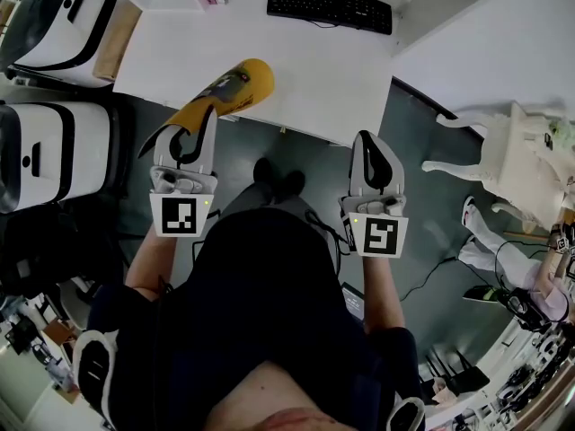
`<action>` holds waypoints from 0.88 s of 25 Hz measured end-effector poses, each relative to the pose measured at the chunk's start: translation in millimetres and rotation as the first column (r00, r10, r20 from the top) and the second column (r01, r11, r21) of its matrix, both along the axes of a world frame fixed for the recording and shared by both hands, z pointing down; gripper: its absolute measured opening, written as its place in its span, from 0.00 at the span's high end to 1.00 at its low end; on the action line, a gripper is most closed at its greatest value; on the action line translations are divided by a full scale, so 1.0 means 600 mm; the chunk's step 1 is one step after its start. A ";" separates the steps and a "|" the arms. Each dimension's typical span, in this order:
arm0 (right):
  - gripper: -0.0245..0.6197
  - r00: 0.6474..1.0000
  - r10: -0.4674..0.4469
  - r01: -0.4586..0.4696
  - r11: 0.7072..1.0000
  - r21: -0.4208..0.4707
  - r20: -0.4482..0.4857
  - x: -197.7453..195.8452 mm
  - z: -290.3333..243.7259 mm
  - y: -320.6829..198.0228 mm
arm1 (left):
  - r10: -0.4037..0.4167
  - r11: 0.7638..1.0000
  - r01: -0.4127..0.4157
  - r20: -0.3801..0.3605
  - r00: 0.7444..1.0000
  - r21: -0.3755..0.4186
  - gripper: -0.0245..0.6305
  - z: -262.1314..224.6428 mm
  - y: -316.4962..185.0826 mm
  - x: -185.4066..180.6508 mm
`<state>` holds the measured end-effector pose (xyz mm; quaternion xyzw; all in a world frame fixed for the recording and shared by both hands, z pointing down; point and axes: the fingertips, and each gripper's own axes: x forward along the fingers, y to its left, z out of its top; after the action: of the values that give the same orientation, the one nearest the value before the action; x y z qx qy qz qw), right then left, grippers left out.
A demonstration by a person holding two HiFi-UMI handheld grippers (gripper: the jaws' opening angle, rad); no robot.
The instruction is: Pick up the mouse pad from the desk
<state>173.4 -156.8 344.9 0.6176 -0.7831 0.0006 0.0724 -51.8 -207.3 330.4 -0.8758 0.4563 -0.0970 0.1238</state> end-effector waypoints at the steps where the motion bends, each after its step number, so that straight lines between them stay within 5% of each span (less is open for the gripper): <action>1: 0.96 1.000 0.001 -0.001 1.000 0.002 0.000 0.000 -0.001 0.001 | -0.004 1.000 0.004 0.009 1.000 0.006 0.94 0.000 0.004 -0.002; 5: 0.96 1.000 0.009 -0.009 1.000 0.008 -0.002 0.000 -0.004 0.005 | 0.008 0.999 -0.012 0.103 0.995 0.031 0.94 0.007 0.017 -0.010; 11: 0.96 0.999 0.035 -0.035 0.999 0.012 -0.024 -0.002 -0.009 0.016 | -0.012 1.000 0.009 0.119 0.993 0.029 0.94 0.013 0.025 -0.025; 16: 0.96 0.999 0.044 -0.044 0.999 0.002 -0.032 -0.004 -0.002 0.020 | -0.038 0.999 0.036 0.051 0.998 0.025 0.94 0.015 0.022 -0.029; 22: 0.97 0.998 0.058 -0.059 0.998 -0.010 -0.040 -0.003 0.002 0.026 | -0.026 0.999 0.023 0.097 0.995 0.034 0.94 0.017 0.026 -0.030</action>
<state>171.6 -141.0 345.9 0.6398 -0.7631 -0.0052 0.0910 -69.9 -191.9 340.6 -0.8621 0.4621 -0.1336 0.1591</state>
